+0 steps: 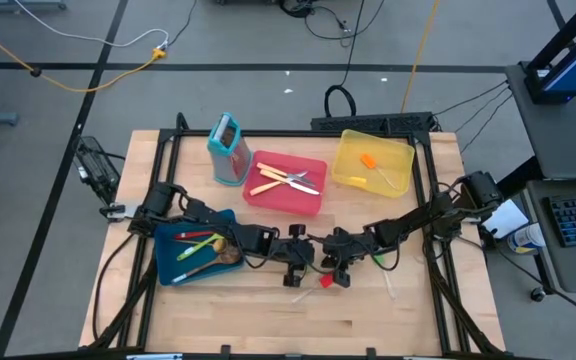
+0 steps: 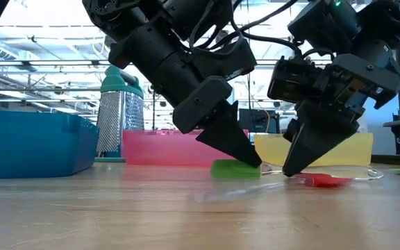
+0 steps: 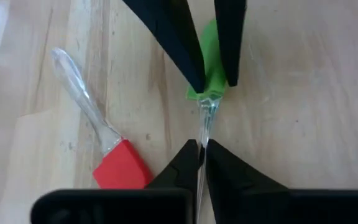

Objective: Pick & Place Kitchen Items
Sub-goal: Put the left green spatula into the yellow bin

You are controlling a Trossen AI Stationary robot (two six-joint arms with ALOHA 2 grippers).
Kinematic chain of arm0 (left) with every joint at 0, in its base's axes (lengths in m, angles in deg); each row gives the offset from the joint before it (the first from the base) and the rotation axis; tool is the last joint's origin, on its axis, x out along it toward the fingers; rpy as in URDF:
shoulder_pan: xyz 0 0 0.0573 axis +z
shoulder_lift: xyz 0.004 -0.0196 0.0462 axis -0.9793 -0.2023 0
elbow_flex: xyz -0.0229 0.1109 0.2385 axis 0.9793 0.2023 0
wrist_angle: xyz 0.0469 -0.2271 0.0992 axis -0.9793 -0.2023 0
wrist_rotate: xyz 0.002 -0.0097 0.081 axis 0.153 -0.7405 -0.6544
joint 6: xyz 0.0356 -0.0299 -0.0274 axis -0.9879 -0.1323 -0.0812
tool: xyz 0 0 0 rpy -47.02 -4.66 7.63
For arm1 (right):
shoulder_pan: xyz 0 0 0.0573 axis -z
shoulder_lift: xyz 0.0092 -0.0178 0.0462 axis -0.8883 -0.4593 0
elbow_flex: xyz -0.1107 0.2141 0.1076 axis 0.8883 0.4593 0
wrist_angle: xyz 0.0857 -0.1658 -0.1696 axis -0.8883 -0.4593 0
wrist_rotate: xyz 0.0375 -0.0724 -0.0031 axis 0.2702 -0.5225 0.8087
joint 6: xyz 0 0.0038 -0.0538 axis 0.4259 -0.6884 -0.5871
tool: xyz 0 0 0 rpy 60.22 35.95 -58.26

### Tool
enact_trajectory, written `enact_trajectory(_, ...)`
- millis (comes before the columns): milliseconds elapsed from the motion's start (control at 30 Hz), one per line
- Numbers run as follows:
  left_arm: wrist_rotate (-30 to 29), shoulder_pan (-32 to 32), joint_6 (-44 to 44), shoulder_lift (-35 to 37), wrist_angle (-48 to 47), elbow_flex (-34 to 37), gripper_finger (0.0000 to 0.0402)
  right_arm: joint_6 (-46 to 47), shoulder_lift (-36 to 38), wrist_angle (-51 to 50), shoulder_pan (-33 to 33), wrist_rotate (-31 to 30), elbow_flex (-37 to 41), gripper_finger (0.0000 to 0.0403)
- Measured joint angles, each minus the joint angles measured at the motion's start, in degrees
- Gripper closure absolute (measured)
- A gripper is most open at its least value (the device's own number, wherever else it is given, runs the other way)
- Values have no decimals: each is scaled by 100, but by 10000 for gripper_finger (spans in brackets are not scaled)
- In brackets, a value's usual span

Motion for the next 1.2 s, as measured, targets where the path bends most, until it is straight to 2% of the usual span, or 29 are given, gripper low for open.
enact_trajectory(267,40,-29,334,101,7,0,333,-271,-1,7,-7,-141,0,392)
enact_trajectory(467,-49,-122,464,629,-40,0,333,-260,140,-45,-13,-22,2,396)
enact_trajectory(633,-101,-192,507,1051,-105,-7,332,-841,696,-376,-6,-7,7,394)
enact_trajectory(733,-117,-236,711,1224,-116,-15,332,-1059,1146,-900,37,-357,7,395)
enact_trajectory(833,-105,-316,788,1270,-128,-15,332,-1260,1713,-1545,93,-1121,7,394)
enact_trajectory(933,-87,-403,740,1266,-162,-13,332,-1478,2298,-2292,118,-2228,7,394)
enact_trajectory(1200,-84,-452,773,1205,-252,-9,332,-1516,3692,-3552,382,-6116,7,393)
